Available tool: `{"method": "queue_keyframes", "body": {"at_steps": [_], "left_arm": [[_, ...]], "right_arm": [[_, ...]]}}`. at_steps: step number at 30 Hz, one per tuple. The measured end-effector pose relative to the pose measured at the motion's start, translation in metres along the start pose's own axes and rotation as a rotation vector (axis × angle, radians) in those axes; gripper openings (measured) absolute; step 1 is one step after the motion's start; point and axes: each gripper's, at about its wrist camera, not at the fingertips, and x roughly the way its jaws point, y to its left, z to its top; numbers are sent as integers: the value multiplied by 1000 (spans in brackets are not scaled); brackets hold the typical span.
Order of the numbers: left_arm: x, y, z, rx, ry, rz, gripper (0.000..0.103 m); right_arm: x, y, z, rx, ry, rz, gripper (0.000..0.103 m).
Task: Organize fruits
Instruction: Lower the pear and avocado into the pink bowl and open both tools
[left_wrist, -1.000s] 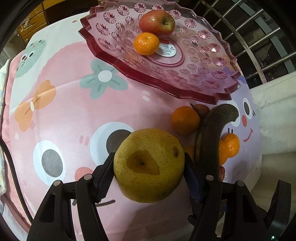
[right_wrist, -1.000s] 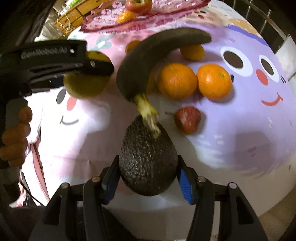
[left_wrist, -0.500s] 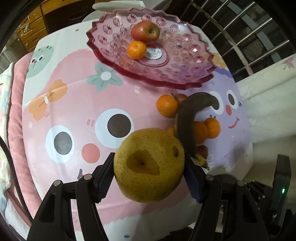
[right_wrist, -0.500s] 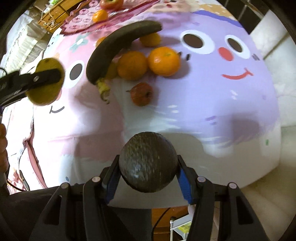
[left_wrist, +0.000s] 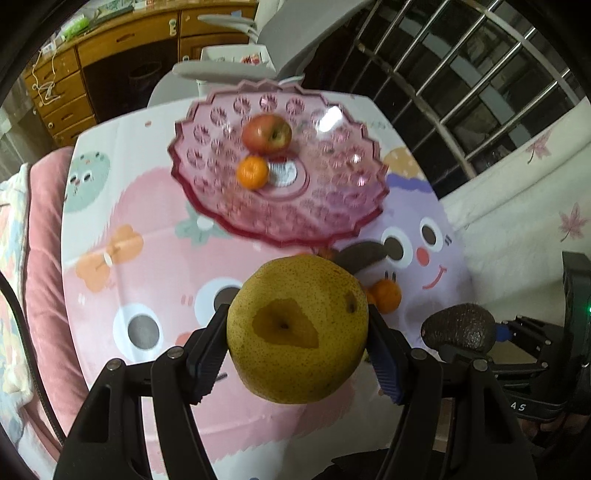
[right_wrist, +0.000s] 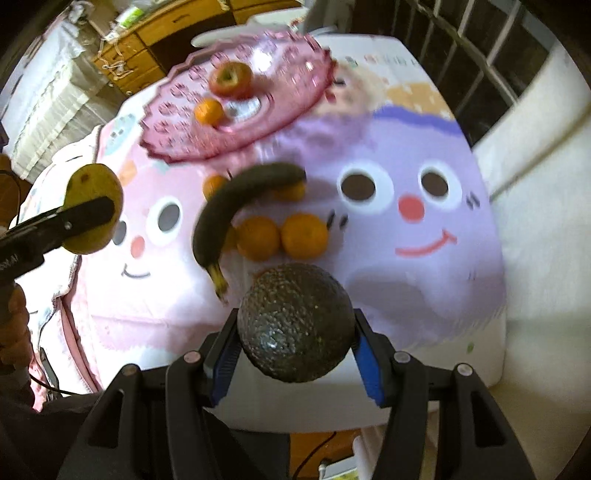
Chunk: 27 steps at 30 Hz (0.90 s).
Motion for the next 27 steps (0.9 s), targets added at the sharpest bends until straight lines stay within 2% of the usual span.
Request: {"method": "queue_keyframes", "body": {"at_steps": [6, 12, 27], "left_arm": [[-7, -3, 21, 1, -57, 2, 68], [3, -9, 43, -8, -87, 2, 68], [64, -7, 77, -105, -48, 48, 68]], "right_arm": [[-17, 3, 35, -61, -53, 19, 57], [-20, 6, 69, -101, -97, 49, 57], [16, -13, 151, -86, -149, 136, 57]]}}
